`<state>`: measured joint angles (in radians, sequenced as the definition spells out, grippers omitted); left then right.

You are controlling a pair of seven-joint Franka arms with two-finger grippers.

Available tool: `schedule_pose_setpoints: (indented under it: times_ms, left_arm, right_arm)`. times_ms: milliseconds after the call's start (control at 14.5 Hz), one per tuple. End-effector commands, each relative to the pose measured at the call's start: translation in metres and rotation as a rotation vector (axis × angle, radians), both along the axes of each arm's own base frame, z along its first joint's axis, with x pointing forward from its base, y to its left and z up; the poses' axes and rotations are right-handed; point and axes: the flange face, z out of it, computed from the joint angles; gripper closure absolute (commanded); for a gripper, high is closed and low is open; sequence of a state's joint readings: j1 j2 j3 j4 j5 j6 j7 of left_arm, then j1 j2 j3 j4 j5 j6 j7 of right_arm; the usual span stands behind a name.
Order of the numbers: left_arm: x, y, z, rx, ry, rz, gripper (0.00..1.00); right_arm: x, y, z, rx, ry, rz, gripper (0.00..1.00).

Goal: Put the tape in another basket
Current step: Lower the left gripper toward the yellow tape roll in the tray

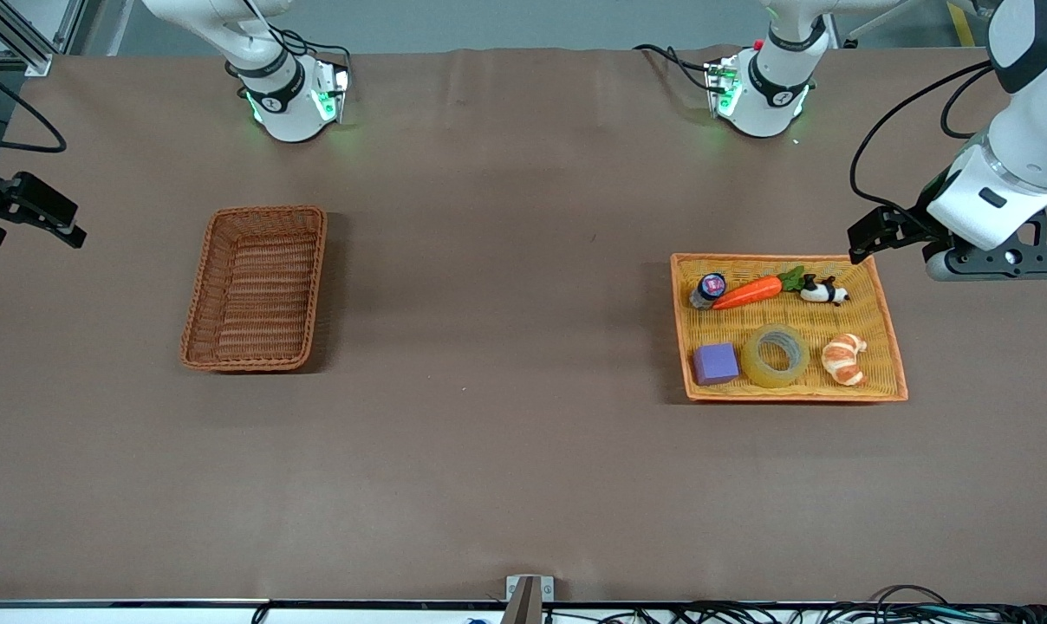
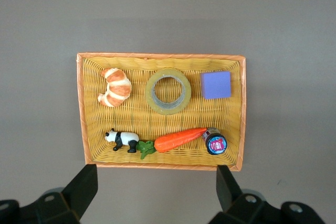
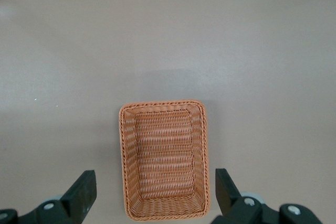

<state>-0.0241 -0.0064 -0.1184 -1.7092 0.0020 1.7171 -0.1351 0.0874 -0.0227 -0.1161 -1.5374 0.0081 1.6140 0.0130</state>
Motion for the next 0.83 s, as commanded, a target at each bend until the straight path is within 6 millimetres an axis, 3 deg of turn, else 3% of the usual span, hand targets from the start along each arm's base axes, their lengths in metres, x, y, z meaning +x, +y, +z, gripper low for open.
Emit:
schedule_pose_setpoints:
  times_ms: [0,275,481,756]
  left_arm:
    - [0.0,-0.006,0.003,0.015,-0.017,0.0,0.01]
    - [0.003,0.0,0.011,0.015,-0.03,0.009,0.01]
    - [0.004,0.009,0.006,0.017,-0.021,0.025,0.01]
    - [0.026,0.039,-0.053,0.013,0.044,0.027,0.01]
  right_arm:
    - [-0.002,-0.002,0.0,0.015,-0.002,-0.014,0.0]
    - [-0.003,-0.001,0.0,0.017,0.001,-0.014,0.0]
    - [-0.003,-0.001,0.0,0.017,0.001,-0.014,0.0]
    - [-0.002,-0.001,0.0,0.017,-0.002,-0.013,0.0]
